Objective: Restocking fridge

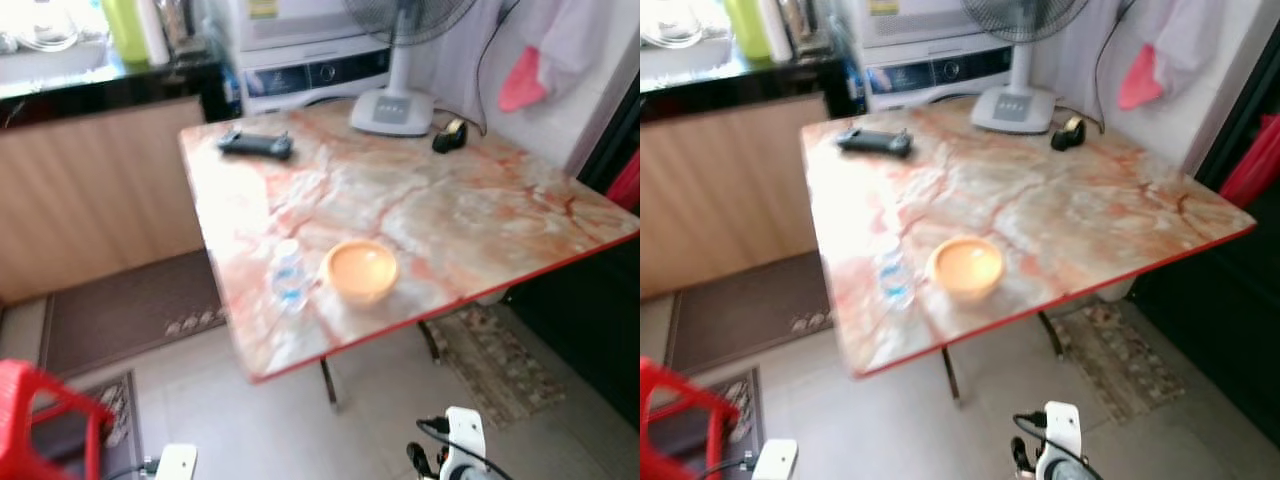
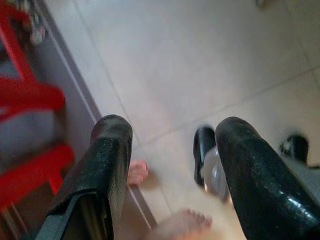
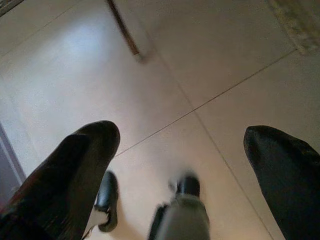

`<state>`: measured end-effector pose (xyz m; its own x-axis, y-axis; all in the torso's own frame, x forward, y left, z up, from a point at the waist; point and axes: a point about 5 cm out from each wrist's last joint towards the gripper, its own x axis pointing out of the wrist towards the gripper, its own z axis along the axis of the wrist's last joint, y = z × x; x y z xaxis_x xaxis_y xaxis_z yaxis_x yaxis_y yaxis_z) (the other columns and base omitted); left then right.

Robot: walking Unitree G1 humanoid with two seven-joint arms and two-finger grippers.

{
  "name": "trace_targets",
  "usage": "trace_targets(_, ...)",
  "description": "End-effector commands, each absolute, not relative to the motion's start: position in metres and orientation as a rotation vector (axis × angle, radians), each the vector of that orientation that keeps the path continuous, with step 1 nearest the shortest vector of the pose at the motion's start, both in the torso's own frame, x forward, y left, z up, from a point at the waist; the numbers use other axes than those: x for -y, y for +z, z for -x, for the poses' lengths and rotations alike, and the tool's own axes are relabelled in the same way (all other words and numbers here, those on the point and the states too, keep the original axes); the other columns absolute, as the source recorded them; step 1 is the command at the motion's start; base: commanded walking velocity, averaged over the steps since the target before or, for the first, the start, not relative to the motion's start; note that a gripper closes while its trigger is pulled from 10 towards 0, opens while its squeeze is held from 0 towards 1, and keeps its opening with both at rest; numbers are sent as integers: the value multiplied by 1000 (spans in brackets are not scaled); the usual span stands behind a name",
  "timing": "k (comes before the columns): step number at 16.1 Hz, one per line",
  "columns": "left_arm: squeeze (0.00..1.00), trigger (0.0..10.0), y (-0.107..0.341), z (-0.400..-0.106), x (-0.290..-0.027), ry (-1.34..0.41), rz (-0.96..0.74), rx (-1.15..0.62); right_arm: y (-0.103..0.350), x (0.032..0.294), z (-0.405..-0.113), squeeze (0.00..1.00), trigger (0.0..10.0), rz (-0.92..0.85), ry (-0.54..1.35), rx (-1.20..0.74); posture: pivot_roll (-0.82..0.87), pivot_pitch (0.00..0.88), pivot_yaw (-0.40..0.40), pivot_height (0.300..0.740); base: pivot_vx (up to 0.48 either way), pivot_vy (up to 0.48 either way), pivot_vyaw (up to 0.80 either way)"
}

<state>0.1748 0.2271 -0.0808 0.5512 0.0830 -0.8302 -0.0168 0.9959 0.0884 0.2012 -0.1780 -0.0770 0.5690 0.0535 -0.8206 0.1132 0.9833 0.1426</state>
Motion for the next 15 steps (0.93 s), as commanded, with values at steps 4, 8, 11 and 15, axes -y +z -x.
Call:
trace_targets(4,0,10000,-83,-170,-224,51,-93,-990,-80,187,-194,0,10000,-179,-59,-985,114,0,9,740,147,0,0)
trace_targets(8,0,10000,-85,-163,-228,67,-142,-977,-84,185,-186,0,10000,-169,-56,-1005,111,0,37,740,0,0,0)
trace_targets(11,0,10000,-86,-155,-233,156,-136,-949,-88,185,-176,0,10000,-177,-62,-1024,121,0,41,740,0,0,0)
trace_targets(15,0,10000,-85,-141,-239,296,-130,-852,-95,185,-161,0,10000,-176,-59,-1054,151,1,32,740,0,0,0)
